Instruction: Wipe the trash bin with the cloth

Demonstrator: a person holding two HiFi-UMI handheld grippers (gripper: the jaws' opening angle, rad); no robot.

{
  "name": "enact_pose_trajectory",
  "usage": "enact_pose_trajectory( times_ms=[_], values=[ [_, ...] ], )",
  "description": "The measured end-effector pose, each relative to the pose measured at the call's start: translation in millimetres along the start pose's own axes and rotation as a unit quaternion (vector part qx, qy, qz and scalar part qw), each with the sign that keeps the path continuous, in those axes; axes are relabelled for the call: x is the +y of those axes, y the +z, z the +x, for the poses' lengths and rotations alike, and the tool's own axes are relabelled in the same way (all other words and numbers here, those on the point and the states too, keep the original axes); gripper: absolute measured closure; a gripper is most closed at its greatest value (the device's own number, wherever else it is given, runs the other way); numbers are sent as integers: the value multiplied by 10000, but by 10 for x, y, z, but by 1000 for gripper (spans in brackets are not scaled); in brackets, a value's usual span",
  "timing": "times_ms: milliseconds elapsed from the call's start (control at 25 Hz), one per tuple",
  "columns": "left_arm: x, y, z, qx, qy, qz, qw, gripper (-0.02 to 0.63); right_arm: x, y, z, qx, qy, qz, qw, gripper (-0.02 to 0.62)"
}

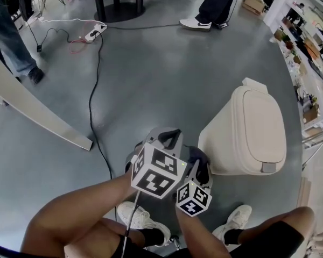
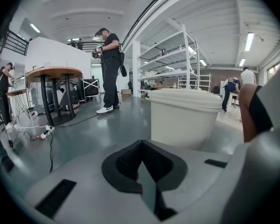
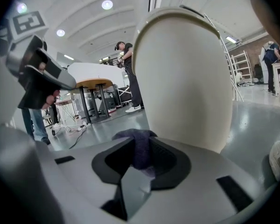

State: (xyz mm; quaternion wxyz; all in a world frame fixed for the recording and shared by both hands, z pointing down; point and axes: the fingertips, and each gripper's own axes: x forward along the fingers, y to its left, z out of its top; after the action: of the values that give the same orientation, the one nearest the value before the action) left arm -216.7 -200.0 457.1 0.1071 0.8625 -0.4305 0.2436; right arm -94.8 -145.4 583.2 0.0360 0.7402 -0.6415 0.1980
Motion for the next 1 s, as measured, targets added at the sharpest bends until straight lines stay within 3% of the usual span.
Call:
enact_pose_trajectory(
  times_ms=[240,600,1000],
  values=[
    [58,-18,-16,55,-50,-382,9992,606,219,515,-242,-451,294,254,9982,502],
    [-12,68,-30,-56,-55,-113,9999,606,245,1198,-384,-920,286,593,9936,502],
    [-14,0,-12,-19,-107,-1,9999,606,266,1304,-216,-935,5,722,9930,502]
  ],
)
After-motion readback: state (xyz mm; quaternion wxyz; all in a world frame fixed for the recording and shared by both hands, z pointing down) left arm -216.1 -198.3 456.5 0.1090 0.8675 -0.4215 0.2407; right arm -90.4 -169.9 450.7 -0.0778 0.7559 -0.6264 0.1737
